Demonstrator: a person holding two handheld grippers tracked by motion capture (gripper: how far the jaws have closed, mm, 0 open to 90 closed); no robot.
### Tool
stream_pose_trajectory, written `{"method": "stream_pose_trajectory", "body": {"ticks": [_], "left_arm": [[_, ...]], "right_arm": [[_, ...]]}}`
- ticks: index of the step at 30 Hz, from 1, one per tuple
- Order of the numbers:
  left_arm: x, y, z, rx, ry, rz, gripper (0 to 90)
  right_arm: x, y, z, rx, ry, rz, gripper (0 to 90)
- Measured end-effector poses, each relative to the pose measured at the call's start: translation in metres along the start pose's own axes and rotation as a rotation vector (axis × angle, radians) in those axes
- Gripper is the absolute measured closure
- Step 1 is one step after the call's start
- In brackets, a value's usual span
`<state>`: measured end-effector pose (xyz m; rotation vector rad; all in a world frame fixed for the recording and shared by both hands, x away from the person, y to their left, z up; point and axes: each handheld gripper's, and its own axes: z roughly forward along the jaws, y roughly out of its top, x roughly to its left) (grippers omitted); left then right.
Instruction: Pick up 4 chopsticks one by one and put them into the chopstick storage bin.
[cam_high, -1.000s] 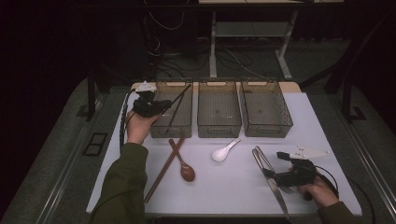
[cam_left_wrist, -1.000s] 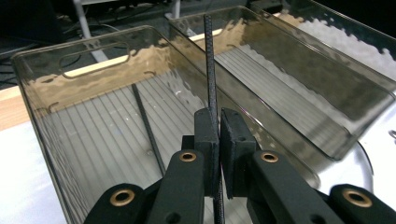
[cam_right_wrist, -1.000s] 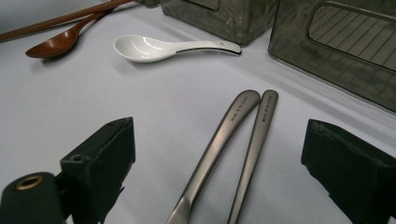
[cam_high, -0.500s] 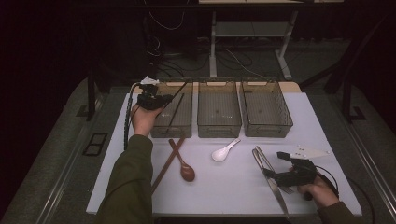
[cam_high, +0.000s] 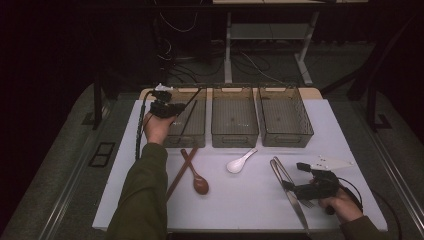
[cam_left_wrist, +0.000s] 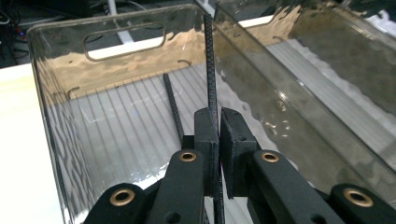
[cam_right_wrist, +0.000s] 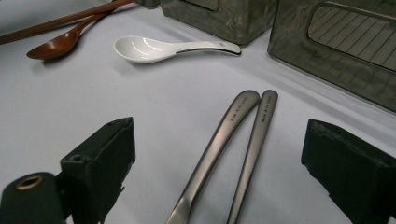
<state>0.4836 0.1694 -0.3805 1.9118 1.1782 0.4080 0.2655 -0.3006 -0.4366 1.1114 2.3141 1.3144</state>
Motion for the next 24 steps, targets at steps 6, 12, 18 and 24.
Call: {"method": "stream_pose_trajectory", "body": {"ticks": [6, 12, 18, 24], "left_arm": [[0.0003, -0.0014, 0.0029, 0.005, 0.013, -0.014, 83.8], [0.0003, -0.0014, 0.0031, 0.004, 0.025, -0.011, 76.3], [-0.0006, -0.0014, 0.0011, 0.005, 0.013, -0.003, 68.9], [-0.0035, 0.0000, -0.0033, -0.002, -0.003, 0.028, 59.2]], "right_arm": [[0.0001, 0.0000, -0.0001, -0.001, 0.000, -0.001, 9.8], [-0.0001, 0.0000, -0.0002, -0.001, 0.001, 0.000, 9.8], [-0.0001, -0.0001, -0.0002, 0.000, -0.001, 0.000, 9.8], [0.0000, -0.0001, -0.0001, 0.001, -0.002, -0.001, 9.8]]}}
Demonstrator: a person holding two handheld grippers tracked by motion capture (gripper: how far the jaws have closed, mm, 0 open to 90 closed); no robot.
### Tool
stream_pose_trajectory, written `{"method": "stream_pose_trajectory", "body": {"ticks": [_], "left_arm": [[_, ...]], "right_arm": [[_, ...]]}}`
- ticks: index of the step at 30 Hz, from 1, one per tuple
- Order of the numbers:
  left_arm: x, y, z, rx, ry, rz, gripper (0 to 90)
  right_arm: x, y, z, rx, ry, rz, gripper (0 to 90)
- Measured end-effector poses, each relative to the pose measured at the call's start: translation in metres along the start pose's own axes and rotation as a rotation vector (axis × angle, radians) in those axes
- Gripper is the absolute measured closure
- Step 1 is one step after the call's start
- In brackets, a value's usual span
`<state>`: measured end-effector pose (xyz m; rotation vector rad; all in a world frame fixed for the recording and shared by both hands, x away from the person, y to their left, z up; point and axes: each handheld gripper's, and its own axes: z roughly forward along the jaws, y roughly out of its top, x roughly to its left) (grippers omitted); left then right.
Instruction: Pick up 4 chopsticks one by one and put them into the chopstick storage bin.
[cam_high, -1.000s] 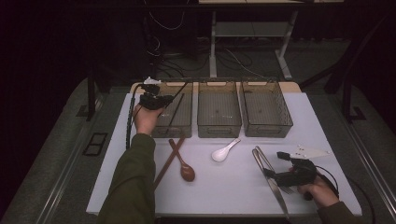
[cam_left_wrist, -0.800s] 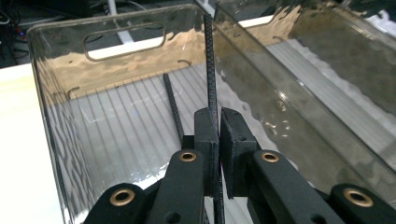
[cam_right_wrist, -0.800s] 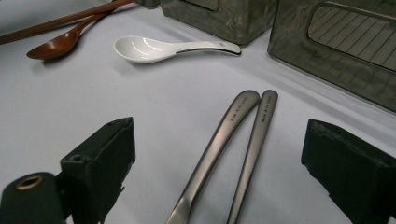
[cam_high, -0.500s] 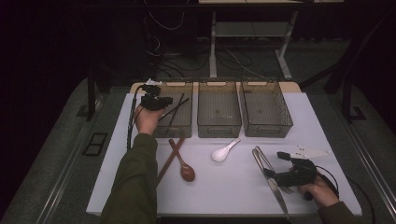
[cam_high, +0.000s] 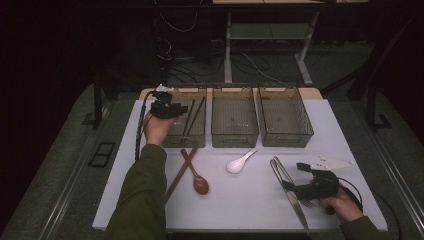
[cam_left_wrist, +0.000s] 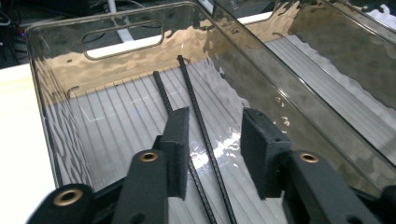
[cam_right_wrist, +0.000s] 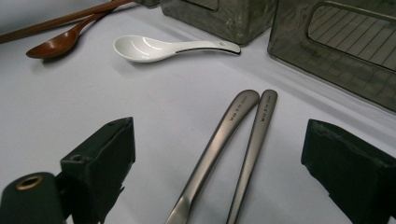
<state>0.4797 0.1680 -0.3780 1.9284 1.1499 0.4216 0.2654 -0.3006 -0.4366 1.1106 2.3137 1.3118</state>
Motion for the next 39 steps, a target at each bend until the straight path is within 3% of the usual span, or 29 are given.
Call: {"method": "stream_pose_trajectory", "body": {"ticks": [10, 16, 20, 28, 39], "left_arm": [[-0.009, 0.003, -0.015, -0.014, -0.036, 0.047, 44.6], [-0.019, 0.001, -0.024, -0.049, -0.063, 0.066, 40.2], [-0.024, -0.003, -0.031, -0.025, -0.074, 0.096, 37.2], [-0.034, -0.014, -0.043, -0.018, -0.122, 0.095, 32.1], [-0.052, -0.029, -0.058, -0.026, -0.120, 0.123, 26.3]], "right_arm": [[0.000, 0.000, 0.000, 0.000, -0.001, 0.000, 9.8], [0.000, 0.000, 0.000, 0.001, -0.002, 0.001, 9.8], [0.000, 0.000, -0.001, -0.001, -0.003, 0.001, 9.8], [0.000, 0.000, 0.000, 0.000, -0.003, -0.002, 9.8], [0.000, 0.000, 0.000, -0.002, -0.002, -0.001, 9.8]]}}
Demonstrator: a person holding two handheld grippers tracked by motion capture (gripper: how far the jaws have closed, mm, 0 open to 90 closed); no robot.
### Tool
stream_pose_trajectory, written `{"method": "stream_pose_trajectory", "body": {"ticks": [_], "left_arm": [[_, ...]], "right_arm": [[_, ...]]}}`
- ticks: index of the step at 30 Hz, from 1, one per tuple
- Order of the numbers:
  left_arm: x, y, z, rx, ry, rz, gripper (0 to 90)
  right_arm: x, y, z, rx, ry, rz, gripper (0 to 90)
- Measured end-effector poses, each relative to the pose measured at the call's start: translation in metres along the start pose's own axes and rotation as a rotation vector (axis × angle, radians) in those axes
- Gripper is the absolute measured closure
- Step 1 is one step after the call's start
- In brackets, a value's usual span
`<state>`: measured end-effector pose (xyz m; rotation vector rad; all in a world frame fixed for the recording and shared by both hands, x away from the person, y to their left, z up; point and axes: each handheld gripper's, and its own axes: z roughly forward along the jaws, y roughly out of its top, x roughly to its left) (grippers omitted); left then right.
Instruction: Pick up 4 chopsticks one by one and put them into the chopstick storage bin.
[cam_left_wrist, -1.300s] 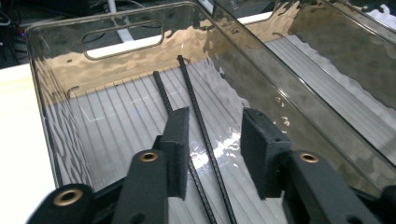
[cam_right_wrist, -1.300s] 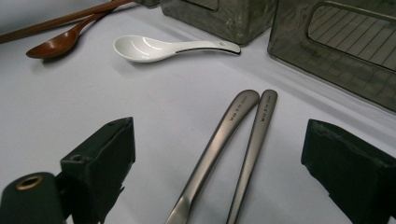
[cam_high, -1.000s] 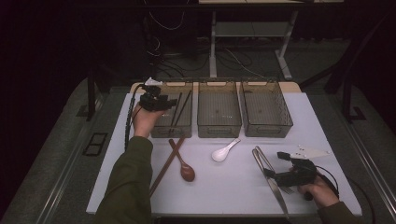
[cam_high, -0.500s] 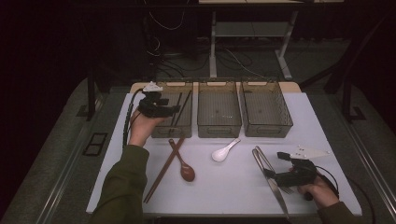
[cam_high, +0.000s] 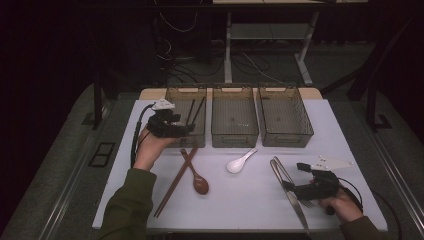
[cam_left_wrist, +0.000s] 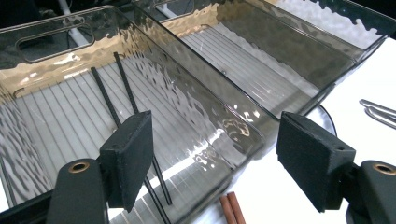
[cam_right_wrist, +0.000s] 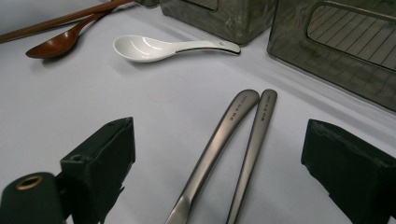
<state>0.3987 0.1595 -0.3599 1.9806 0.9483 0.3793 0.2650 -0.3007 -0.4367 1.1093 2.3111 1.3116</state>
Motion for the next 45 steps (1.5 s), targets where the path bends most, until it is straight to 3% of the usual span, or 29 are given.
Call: {"method": "stream_pose_trajectory", "body": {"ticks": [15, 34, 45], "left_arm": [[-0.030, -0.036, -0.016, -0.008, -0.001, 0.022, 22.0], [-0.046, -0.077, -0.039, -0.013, 0.017, 0.013, 22.0], [-0.052, -0.108, -0.050, 0.012, 0.028, -0.009, 29.1]], "right_arm": [[0.001, 0.000, 0.000, 0.003, 0.001, -0.001, 9.8], [0.001, 0.000, -0.002, -0.005, 0.000, 0.004, 9.8], [0.001, -0.001, -0.001, -0.004, 0.000, -0.003, 9.8]]}}
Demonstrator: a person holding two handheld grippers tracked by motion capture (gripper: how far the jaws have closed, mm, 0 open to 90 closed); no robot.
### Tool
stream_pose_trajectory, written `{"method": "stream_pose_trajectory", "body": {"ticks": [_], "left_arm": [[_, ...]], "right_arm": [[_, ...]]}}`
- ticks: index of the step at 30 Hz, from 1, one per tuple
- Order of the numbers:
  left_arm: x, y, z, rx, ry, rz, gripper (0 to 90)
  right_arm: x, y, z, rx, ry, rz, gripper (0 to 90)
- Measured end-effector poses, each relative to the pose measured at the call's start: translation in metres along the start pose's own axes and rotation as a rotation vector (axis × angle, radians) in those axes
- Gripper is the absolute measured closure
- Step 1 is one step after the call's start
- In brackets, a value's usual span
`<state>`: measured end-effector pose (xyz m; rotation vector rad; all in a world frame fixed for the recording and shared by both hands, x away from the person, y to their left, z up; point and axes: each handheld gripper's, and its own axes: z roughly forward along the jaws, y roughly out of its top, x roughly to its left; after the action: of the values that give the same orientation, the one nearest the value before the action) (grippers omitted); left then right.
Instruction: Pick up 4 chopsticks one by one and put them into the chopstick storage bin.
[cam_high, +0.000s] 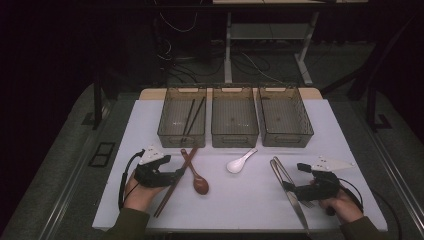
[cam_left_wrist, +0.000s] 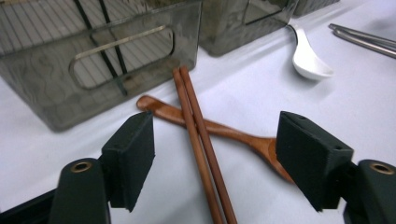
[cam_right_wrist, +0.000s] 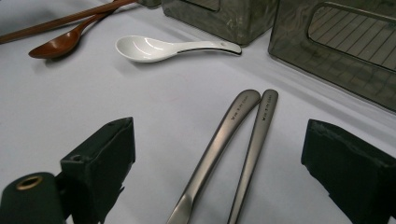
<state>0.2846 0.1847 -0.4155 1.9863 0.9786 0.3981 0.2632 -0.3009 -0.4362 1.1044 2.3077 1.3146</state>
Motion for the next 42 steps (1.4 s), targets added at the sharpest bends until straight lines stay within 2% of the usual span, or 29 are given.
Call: {"method": "stream_pose_trajectory", "body": {"ticks": [5, 12, 22, 25, 34, 42], "left_arm": [[0.000, -0.009, -0.002, 0.012, 0.010, -0.005, 35.3], [0.009, -0.014, 0.001, 0.031, 0.006, -0.017, 49.0], [0.015, -0.019, 0.004, 0.043, 0.011, -0.069, 62.0], [0.015, -0.019, 0.005, 0.056, 0.003, -0.066, 65.3], [0.011, -0.019, 0.013, 0.076, -0.012, -0.061, 71.4], [0.009, -0.019, 0.016, 0.087, -0.016, -0.066, 72.9]], "right_arm": [[0.000, 0.000, 0.000, 0.000, -0.002, 0.002, 9.8], [0.000, 0.000, 0.000, 0.003, -0.005, -0.006, 9.8], [0.000, 0.000, 0.000, 0.004, -0.007, -0.004, 9.8], [0.000, 0.000, 0.000, 0.005, -0.007, -0.005, 9.8], [0.000, 0.000, 0.001, 0.006, -0.008, -0.005, 9.8], [0.000, 0.000, 0.000, 0.006, -0.009, -0.004, 9.7]]}}
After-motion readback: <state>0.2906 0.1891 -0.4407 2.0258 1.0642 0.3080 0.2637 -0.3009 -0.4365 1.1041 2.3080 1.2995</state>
